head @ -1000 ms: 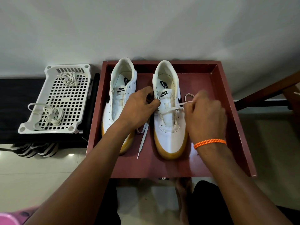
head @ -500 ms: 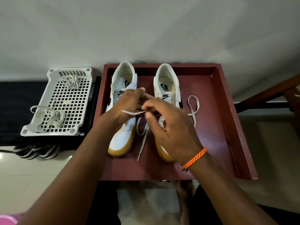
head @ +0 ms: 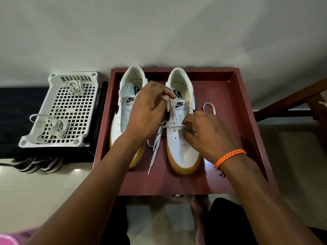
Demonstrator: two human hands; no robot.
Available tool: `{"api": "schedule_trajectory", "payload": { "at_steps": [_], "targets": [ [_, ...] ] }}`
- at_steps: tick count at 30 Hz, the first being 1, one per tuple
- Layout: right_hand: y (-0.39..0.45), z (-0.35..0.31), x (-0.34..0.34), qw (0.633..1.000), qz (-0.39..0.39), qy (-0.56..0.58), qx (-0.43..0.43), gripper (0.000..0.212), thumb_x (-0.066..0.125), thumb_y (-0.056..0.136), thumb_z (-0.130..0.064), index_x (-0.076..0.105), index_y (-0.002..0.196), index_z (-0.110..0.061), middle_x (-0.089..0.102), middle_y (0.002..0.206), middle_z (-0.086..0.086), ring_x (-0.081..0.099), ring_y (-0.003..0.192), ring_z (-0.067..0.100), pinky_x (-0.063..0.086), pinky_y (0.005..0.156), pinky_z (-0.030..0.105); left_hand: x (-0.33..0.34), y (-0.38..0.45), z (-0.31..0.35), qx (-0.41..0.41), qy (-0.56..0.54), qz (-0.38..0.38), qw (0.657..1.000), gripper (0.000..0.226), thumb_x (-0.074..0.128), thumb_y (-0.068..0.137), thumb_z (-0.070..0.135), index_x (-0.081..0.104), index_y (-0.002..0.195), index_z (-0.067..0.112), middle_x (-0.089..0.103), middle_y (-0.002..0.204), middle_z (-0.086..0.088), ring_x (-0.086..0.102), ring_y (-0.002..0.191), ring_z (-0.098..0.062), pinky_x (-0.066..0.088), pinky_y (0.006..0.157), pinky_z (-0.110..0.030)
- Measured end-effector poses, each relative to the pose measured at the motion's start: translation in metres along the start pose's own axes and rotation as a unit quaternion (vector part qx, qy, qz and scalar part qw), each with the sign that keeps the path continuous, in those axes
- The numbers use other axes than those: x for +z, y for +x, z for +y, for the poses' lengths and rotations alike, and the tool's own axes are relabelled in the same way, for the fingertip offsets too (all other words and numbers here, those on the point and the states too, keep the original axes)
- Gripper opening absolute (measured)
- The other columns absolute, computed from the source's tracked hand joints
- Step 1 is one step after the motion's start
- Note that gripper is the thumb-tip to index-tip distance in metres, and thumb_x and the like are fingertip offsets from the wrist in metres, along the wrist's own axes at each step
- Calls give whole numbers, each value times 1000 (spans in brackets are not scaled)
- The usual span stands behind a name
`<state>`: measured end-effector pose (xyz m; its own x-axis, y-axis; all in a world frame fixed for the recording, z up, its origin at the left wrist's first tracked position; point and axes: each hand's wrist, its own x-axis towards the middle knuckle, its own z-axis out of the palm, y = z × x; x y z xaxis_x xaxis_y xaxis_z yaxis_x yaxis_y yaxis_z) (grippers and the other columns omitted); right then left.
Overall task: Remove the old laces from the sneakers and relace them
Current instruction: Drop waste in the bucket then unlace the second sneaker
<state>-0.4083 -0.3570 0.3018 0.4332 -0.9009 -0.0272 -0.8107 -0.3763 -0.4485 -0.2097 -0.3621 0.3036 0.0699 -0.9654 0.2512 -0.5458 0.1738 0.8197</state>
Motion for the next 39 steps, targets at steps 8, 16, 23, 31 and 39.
{"api": "schedule_trajectory", "payload": {
  "at_steps": [8, 16, 23, 31, 39],
  "targets": [
    [-2, -4, -32, 965, 54, 254, -23, 14, 77, 92, -16, 75, 79, -12, 68, 62, 2, 63, 54, 23, 49, 53, 39, 18, -14, 16, 2, -65, -174, 983, 40, 41, 111, 37, 66, 142, 29, 65, 129, 11, 51, 134, -18, 43, 116, -35],
    [4, 8, -44, 846, 153, 499, 105, 4, 74, 93, -1, 77, 95, 2, 66, 65, 9, 56, 49, 17, 47, 43, 28, 0, -2, 12, -76, -219, -170, 958, 31, 50, 113, 16, 74, 127, 1, 63, 78, -6, 53, 72, -9, 47, 78, -23],
    [5, 38, -41, 851, 345, 329, 220, 17, 73, 95, -15, 74, 80, -21, 68, 61, 3, 64, 47, 17, 58, 51, 38, -9, 1, 2, -166, -155, -159, 961, 24, 58, 110, 14, 81, 113, 8, 78, 95, -22, 58, 64, -22, 51, 59, -26],
    [8, -20, -12, 968, 114, 226, -2, 16, 69, 88, -17, 71, 104, -18, 67, 98, -6, 68, 85, 12, 58, 74, 39, -22, -3, 26, -115, -164, -103, 974, 11, 75, 98, 6, 83, 105, 7, 78, 78, -13, 74, 71, -26, 61, 66, -32],
    [9, -44, -5, 952, 156, 262, -11, 27, 68, 99, -26, 69, 78, -9, 70, 67, 4, 68, 58, 20, 54, 57, 45, -29, -27, 30, -123, -250, -26, 960, 9, 82, 91, 11, 79, 94, 3, 75, 82, -18, 68, 65, -28, 54, 60, -35]
  ]
}}
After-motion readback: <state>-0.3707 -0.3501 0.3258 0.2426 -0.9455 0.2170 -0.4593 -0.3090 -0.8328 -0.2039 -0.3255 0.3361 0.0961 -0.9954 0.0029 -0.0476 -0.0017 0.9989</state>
